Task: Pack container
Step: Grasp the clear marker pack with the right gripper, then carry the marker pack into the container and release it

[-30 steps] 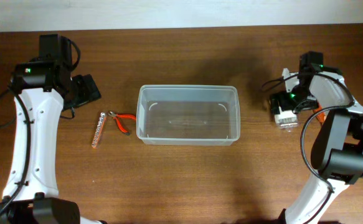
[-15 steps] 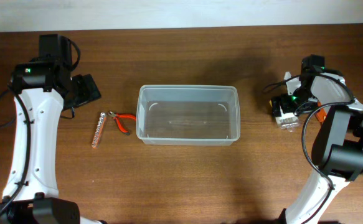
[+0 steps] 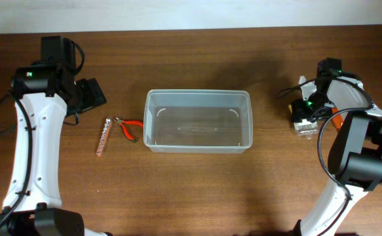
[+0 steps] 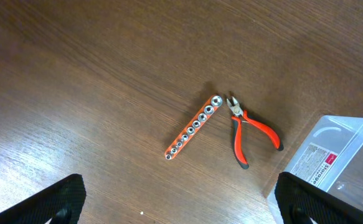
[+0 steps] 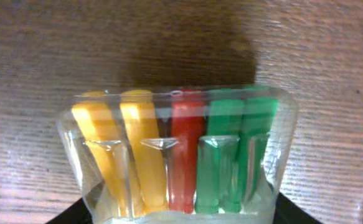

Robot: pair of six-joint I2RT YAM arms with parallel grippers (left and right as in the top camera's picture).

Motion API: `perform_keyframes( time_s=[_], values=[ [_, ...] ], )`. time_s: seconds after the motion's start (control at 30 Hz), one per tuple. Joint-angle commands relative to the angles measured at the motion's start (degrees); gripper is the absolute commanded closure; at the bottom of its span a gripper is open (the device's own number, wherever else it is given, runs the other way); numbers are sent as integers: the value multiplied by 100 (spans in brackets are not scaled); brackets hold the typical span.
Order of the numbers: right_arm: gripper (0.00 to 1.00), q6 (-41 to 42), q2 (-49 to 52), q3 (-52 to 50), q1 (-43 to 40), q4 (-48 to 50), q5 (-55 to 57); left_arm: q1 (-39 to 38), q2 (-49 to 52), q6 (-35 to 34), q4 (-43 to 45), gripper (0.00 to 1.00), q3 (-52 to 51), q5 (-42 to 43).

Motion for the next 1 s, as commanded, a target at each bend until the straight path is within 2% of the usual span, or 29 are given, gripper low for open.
perform_keyframes(
  time_s=[0.0, 0.1, 0.13, 0.23, 0.37, 0.47, 0.57, 0.7, 0.8, 0.9, 0.97],
  values=[
    [47, 33, 122, 22, 22, -28, -61, -13, 7, 92, 0, 1, -26, 61],
    [50, 33, 122, 26, 22, -48, -61, -13, 7, 92, 0, 1, -26, 59],
    [55, 35, 120, 37, 22, -52, -63, -13, 7, 92, 0, 1, -26, 59],
    [60, 74, 114, 109, 22, -125, -63, -13, 7, 92, 0, 1, -26, 59],
    [62, 76, 68, 413, 22, -363, -74, -13, 7, 92, 0, 1, -26, 59],
    [65, 120, -46, 839, 22, -682, -92, -13, 7, 92, 0, 1, -26, 59],
    [82, 118, -205, 1405, 28, -1121, -223, -13, 7, 92, 0, 1, -26, 59],
    [83, 116, -396, 2463, 214, -1980, -463, -13, 7, 92, -2, 1, -26, 61],
    [84, -79, -564, 3161, 566, -2559, -758, -13, 7, 92, 0, 1, -26, 59],
    [96, -708, -866, 3727, 1585, -2924, -879, -13, 7, 92, -4, 1, -26, 61],
    [96, -1025, -977, 3740, 2138, -2909, -844, -13, 7, 94, -4, 1, -26, 61]
  ],
)
